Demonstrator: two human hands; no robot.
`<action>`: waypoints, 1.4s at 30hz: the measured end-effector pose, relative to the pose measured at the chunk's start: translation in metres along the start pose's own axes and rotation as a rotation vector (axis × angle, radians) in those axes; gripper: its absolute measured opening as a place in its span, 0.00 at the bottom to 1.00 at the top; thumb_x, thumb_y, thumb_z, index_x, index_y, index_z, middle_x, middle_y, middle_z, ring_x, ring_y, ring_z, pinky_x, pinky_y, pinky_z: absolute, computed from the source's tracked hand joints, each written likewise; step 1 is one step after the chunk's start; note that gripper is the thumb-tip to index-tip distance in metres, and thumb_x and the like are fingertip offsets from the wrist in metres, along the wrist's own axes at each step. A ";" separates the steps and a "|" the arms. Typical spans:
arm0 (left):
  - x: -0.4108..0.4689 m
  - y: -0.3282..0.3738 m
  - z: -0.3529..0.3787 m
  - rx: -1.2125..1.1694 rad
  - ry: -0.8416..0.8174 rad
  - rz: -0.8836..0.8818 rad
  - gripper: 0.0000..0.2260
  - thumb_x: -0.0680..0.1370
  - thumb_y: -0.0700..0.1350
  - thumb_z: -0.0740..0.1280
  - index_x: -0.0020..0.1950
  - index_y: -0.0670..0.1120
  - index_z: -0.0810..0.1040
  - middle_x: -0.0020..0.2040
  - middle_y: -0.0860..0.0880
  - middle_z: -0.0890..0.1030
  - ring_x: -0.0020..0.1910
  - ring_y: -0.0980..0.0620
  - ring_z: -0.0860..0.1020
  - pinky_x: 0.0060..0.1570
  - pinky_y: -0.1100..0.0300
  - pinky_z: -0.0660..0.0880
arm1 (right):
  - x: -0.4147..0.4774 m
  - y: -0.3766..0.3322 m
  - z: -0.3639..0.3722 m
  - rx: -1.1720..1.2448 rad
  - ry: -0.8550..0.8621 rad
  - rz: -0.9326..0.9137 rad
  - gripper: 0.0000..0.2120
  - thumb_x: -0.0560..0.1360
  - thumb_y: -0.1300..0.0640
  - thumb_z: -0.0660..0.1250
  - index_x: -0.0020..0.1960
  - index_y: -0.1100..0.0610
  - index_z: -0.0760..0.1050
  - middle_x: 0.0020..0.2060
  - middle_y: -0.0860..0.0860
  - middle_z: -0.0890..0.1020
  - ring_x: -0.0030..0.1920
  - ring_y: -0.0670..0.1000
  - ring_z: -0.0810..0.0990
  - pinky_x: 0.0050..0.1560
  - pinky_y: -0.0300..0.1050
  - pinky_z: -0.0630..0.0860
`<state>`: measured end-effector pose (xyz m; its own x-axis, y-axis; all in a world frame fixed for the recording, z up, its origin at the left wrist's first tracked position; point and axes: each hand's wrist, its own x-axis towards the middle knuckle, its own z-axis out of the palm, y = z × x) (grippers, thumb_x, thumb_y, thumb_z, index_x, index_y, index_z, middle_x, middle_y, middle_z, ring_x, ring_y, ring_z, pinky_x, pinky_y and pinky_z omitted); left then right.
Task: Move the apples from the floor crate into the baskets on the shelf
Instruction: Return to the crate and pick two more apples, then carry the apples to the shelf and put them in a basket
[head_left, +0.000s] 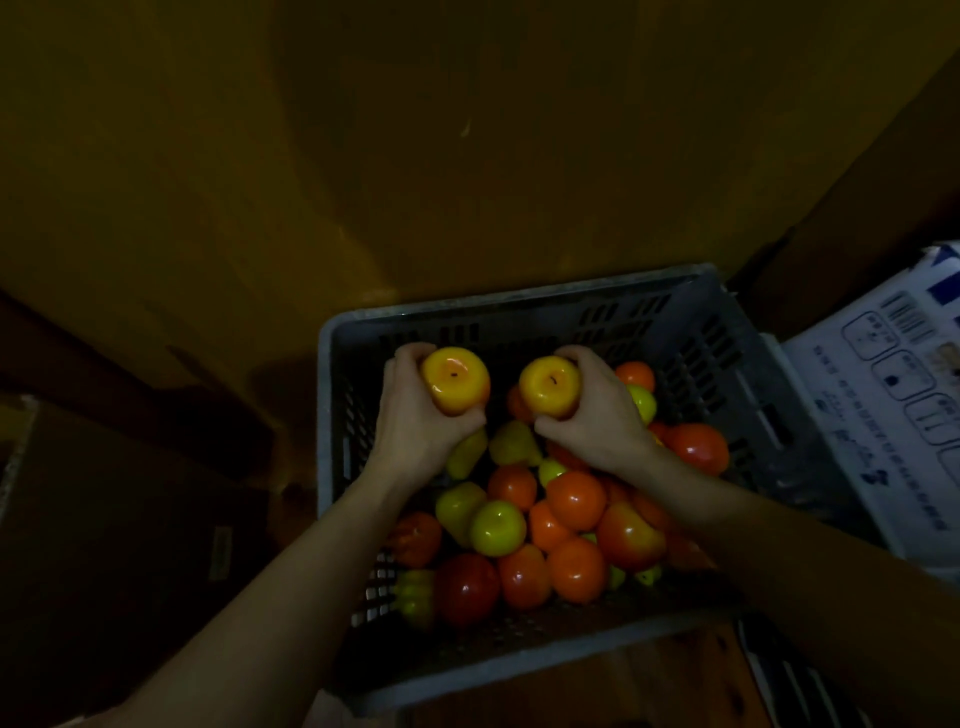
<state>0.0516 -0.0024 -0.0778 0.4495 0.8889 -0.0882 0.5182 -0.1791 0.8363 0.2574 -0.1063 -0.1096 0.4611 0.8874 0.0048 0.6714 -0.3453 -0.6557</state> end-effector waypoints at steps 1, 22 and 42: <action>0.001 0.004 -0.004 -0.028 -0.020 0.001 0.38 0.64 0.50 0.80 0.69 0.52 0.65 0.64 0.50 0.70 0.61 0.51 0.73 0.56 0.55 0.72 | -0.003 -0.002 -0.006 0.011 0.023 0.029 0.37 0.62 0.49 0.78 0.67 0.54 0.69 0.60 0.54 0.78 0.60 0.55 0.77 0.58 0.44 0.71; -0.036 0.368 -0.295 -0.081 -0.058 0.159 0.36 0.59 0.58 0.74 0.65 0.59 0.66 0.60 0.51 0.74 0.55 0.49 0.77 0.51 0.47 0.78 | -0.024 -0.338 -0.382 -0.008 0.136 0.010 0.36 0.69 0.45 0.78 0.72 0.50 0.66 0.64 0.51 0.73 0.60 0.52 0.73 0.58 0.52 0.73; -0.097 0.709 -0.589 0.051 0.069 0.452 0.40 0.64 0.59 0.78 0.71 0.53 0.67 0.64 0.50 0.73 0.60 0.50 0.75 0.60 0.48 0.77 | -0.067 -0.639 -0.703 0.052 0.365 -0.096 0.35 0.68 0.41 0.78 0.70 0.51 0.71 0.60 0.50 0.79 0.57 0.51 0.78 0.57 0.46 0.76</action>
<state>-0.0534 0.0331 0.8424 0.5903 0.7425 0.3166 0.3174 -0.5742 0.7547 0.2054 -0.1596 0.8398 0.5799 0.7447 0.3304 0.6957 -0.2417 -0.6764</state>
